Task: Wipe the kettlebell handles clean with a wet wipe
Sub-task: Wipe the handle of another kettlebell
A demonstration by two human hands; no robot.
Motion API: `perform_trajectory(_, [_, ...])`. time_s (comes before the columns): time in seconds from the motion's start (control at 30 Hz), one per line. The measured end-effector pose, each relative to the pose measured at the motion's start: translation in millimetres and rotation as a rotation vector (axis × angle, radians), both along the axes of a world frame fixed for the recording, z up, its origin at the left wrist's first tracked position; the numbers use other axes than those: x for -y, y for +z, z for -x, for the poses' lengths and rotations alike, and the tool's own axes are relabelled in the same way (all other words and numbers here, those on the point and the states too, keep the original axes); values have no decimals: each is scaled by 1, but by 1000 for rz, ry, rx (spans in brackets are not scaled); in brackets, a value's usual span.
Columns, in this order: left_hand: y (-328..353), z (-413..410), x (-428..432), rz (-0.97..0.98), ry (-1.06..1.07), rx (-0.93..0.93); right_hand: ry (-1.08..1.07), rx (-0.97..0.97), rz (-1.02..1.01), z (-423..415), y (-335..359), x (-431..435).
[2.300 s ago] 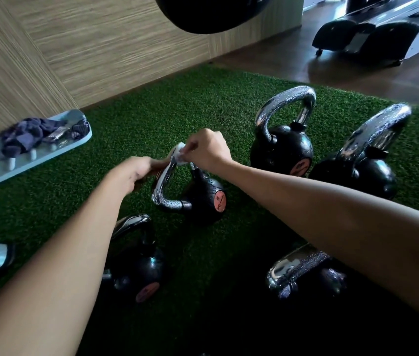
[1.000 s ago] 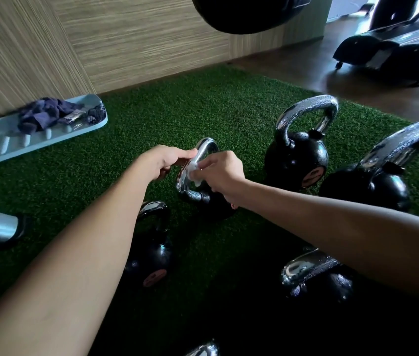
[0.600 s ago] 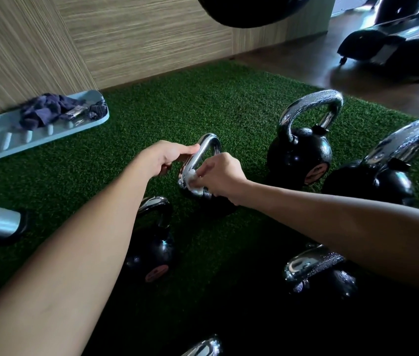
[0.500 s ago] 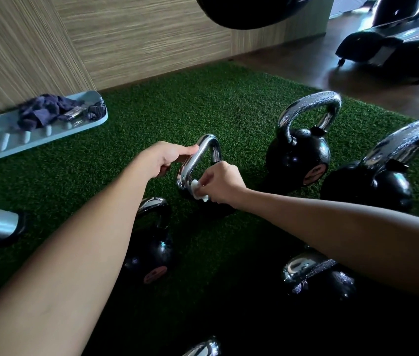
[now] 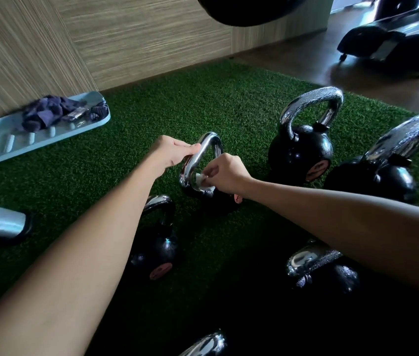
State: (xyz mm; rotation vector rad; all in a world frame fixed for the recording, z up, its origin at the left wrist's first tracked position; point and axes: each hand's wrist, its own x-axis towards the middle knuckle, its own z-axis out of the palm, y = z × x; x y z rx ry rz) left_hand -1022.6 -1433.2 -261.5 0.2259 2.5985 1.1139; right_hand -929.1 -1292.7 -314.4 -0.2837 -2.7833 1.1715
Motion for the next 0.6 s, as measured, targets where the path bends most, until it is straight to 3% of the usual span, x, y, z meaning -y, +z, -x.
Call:
perform_trajectory(0.2, [1, -11, 6, 31, -17, -59, 55, 106, -26, 8, -3, 1])
perform_trajectory(0.37, [3, -12, 13, 37, -26, -85, 55, 183, 274, 10, -5, 4])
perform_trajectory(0.53, [2, -12, 16, -5, -25, -38, 61, 151, 105, 13, -2, 8])
perform_trajectory(0.6, [4, -13, 17, -11, -38, -23, 23, 209, 249, 13, -2, 11])
